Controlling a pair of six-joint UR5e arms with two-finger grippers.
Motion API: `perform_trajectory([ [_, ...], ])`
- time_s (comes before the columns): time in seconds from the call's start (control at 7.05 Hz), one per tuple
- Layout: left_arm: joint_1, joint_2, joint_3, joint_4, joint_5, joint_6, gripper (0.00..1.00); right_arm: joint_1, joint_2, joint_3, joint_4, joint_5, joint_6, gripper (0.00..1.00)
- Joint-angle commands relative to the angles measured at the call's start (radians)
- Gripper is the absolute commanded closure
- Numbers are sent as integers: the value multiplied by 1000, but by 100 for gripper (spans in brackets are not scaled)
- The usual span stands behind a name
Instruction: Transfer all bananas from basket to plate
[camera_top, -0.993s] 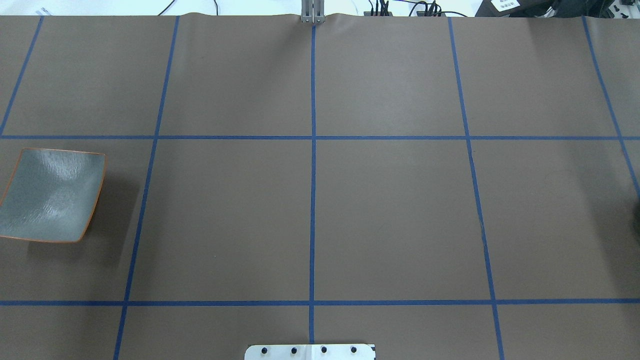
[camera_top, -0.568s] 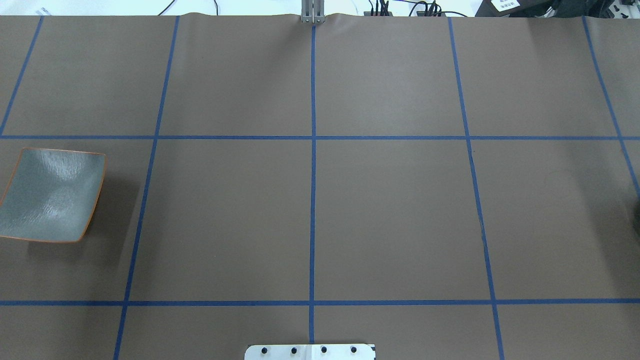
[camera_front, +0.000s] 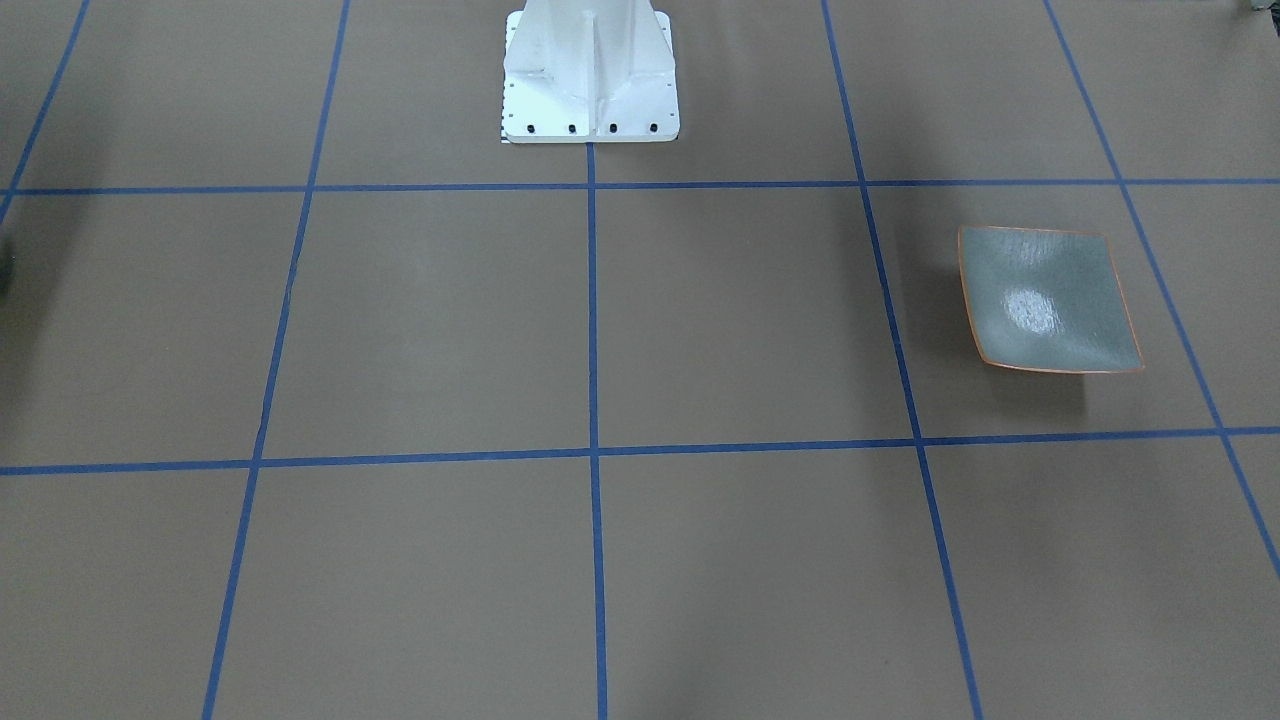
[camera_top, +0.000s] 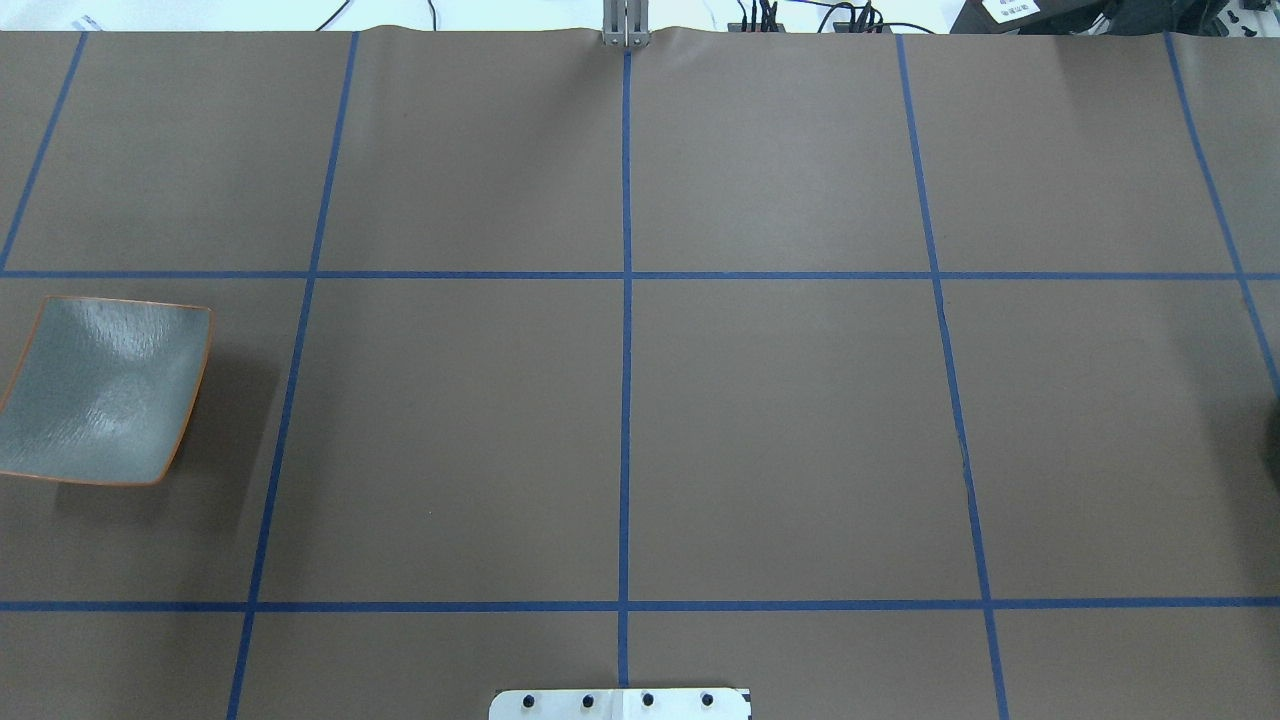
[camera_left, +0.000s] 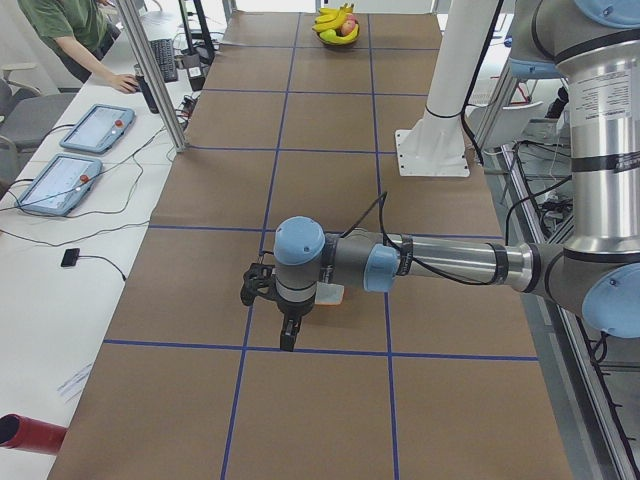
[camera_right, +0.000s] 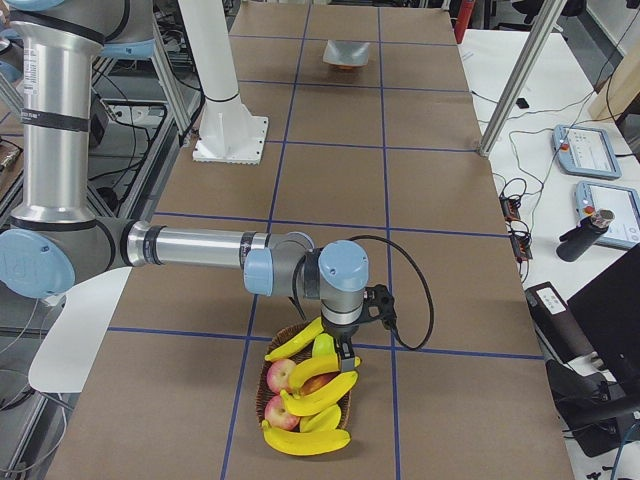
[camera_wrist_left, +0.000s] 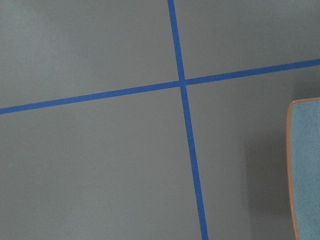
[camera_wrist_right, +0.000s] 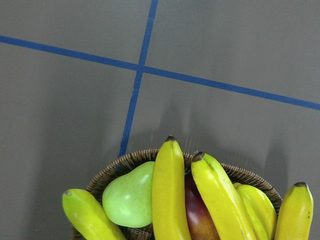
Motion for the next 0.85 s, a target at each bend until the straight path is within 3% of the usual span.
perform_trajectory([
  [0.0, 2, -10, -2, 0, 0, 0, 0, -5, 79, -155, 10, -17, -126, 0],
  [0.14, 2, -13, -4, 0, 0, 0, 0, -32, 89, -168, 10, -81, -128, 0],
  [0.71, 2, -17, -4, -1, 0, 0, 0, -129, 89, -208, 33, -170, -170, 1],
])
